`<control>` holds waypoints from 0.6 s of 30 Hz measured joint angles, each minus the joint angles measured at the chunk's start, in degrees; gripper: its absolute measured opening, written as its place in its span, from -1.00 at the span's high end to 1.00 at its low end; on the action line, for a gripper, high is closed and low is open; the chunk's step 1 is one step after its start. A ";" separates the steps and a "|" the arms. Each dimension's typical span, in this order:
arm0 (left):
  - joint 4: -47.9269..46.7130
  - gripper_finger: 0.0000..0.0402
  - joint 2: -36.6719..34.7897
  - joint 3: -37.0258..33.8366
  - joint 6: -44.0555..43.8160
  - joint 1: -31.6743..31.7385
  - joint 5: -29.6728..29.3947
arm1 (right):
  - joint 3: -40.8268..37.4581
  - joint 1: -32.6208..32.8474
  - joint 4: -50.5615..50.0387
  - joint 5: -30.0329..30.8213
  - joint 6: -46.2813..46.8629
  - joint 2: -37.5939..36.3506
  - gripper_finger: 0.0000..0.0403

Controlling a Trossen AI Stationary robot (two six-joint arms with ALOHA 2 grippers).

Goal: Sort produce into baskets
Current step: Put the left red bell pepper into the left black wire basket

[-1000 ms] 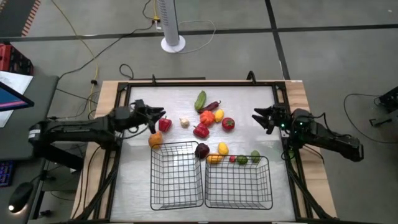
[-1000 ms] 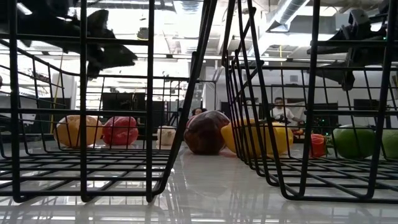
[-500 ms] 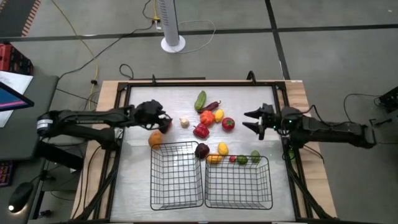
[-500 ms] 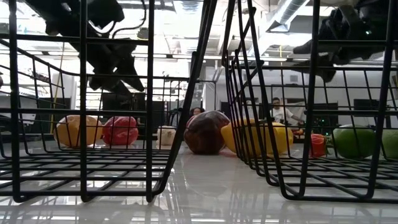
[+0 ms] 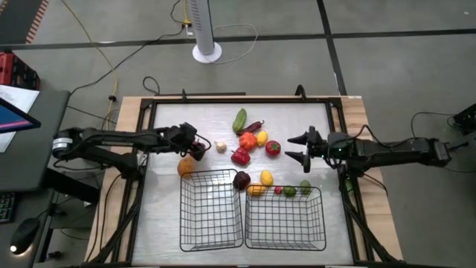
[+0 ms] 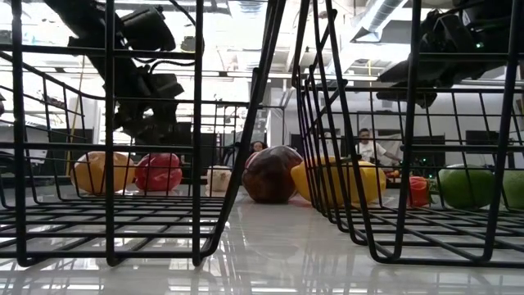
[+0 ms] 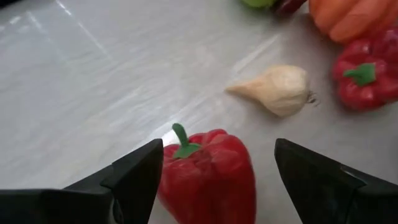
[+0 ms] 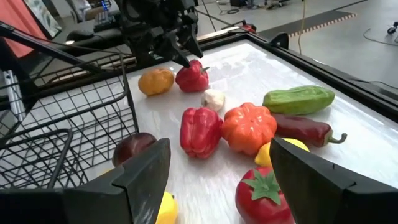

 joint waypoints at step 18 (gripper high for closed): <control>-17.71 -0.56 -0.04 12.79 4.73 -4.84 -2.40 | 0.00 -0.04 -1.53 -1.20 0.04 0.00 -0.50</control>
